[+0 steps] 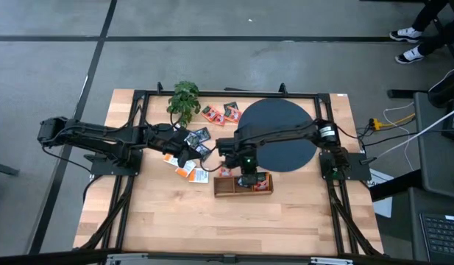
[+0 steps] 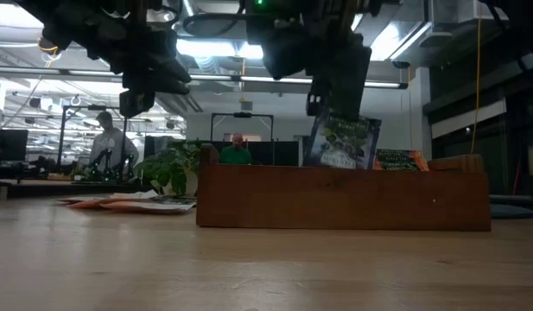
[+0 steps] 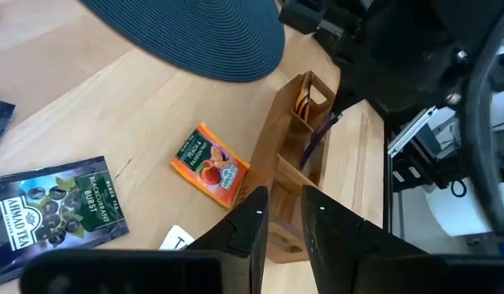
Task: Pick & Place Tea
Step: Put the purple tea bag into the middle section of the wooden organizer
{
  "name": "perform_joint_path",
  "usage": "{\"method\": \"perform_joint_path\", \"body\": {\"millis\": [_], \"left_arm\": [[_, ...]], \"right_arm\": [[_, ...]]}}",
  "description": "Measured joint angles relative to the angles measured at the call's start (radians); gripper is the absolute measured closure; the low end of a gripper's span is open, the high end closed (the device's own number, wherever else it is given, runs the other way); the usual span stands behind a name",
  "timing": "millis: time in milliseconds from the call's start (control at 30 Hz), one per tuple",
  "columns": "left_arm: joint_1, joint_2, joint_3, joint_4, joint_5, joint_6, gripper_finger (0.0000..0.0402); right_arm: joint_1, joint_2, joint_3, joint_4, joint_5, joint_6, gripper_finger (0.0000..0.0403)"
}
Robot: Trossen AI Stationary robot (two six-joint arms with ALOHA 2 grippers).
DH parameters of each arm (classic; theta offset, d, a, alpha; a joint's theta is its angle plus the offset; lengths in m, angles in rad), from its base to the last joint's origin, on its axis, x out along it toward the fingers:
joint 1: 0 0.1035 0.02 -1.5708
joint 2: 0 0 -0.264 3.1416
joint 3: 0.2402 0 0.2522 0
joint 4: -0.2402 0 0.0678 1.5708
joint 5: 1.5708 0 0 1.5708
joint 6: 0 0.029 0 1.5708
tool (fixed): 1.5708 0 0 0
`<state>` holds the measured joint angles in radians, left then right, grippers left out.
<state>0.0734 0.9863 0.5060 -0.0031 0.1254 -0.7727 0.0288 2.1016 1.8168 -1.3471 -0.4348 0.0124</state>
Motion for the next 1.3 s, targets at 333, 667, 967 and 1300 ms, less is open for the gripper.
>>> {"method": "perform_joint_path", "body": {"millis": [333,667,967,1300], "left_arm": [[0.000,0.000,0.000,-0.001,-0.007,0.000,0.0329],[0.000,0.000,0.000,-0.001,-0.040,0.000,0.0329],[0.000,0.000,0.000,-0.001,-0.040,0.000,0.0329],[0.000,0.000,0.000,-0.001,-0.040,0.000,0.0329]], "right_arm": [[-0.008,0.033,0.000,0.006,0.022,-0.021,0.0401],[-0.019,0.033,0.000,0.064,0.024,-0.017,0.0390],[-0.019,0.033,0.000,0.159,0.024,-0.011,0.0383],[-0.020,0.033,0.000,0.191,0.025,0.011,0.0336]]}}
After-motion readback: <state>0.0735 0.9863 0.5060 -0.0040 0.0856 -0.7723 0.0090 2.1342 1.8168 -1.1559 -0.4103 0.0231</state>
